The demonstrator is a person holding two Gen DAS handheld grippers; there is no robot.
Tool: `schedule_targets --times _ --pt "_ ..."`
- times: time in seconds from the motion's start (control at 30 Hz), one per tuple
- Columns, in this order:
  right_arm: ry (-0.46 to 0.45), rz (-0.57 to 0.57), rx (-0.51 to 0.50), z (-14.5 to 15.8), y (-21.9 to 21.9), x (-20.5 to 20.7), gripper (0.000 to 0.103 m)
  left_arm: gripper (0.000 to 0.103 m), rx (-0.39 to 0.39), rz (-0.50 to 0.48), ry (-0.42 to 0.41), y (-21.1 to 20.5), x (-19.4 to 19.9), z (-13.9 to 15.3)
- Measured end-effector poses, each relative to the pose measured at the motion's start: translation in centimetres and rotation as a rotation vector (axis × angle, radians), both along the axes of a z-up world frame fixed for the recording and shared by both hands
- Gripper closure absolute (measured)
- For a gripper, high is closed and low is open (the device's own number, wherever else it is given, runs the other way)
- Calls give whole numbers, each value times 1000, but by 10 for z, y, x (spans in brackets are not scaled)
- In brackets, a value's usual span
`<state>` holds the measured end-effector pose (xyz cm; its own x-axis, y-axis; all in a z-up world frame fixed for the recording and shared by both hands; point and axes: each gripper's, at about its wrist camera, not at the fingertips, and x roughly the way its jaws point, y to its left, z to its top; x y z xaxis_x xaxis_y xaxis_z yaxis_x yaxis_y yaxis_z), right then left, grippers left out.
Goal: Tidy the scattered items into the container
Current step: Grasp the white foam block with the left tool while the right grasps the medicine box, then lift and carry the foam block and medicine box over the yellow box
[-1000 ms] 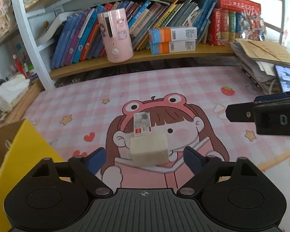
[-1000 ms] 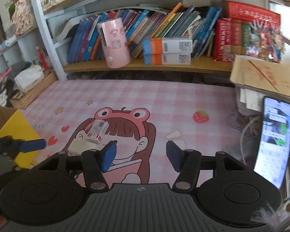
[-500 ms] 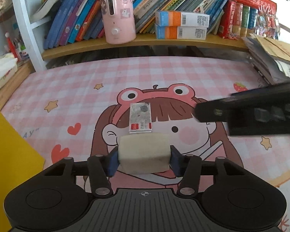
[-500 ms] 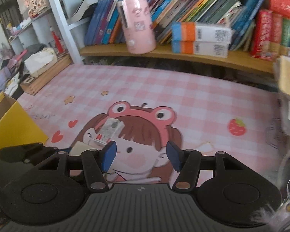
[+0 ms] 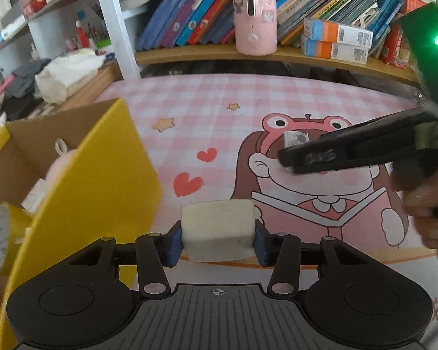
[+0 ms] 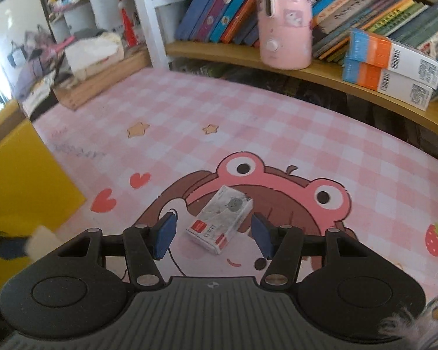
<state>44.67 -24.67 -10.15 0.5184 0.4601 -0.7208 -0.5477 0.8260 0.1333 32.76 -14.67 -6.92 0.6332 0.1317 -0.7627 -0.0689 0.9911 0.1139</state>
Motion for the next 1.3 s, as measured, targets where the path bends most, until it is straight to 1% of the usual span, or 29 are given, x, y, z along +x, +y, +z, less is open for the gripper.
schedule_targets --times 0.07,0.13,0.2,0.23,0.3,0.37,0.5,0.7,0.9,1.13,1.3 --pt "-22 -8 -22 -6 7 -1 47 57 9 -8 -14 -3 -5 4" --pt "-48 -24 -49 -12 13 -3 51 57 11 -16 -25 -5 -9 10" --pt "-84 -37 -74 -15 17 -5 59 57 8 -22 -36 -5 -11 15" --pt "-95 -37 -76 -16 17 -6 61 57 6 -23 -43 -5 -12 19" --pt "-98 -43 -64 -17 16 -6 70 57 -3 -23 -52 -4 -16 24" --pt "-108 -45 -68 -17 15 -7 74 57 -11 -22 -56 -3 -19 27" --pt "-114 -64 -64 -13 9 -11 74 57 -26 -24 -62 -1 -24 31" --pt "-133 -58 -35 6 -3 -27 74 57 -45 -53 -89 -4 -33 40" --pt "-120 -64 -14 23 -19 -54 74 57 -57 -90 -121 -7 -45 51" --pt "-107 -97 12 41 -38 -89 74 57 -72 -127 -149 -8 -65 63" --pt "-118 -128 27 57 -50 -117 74 58 -94 -164 -165 -10 -82 70"
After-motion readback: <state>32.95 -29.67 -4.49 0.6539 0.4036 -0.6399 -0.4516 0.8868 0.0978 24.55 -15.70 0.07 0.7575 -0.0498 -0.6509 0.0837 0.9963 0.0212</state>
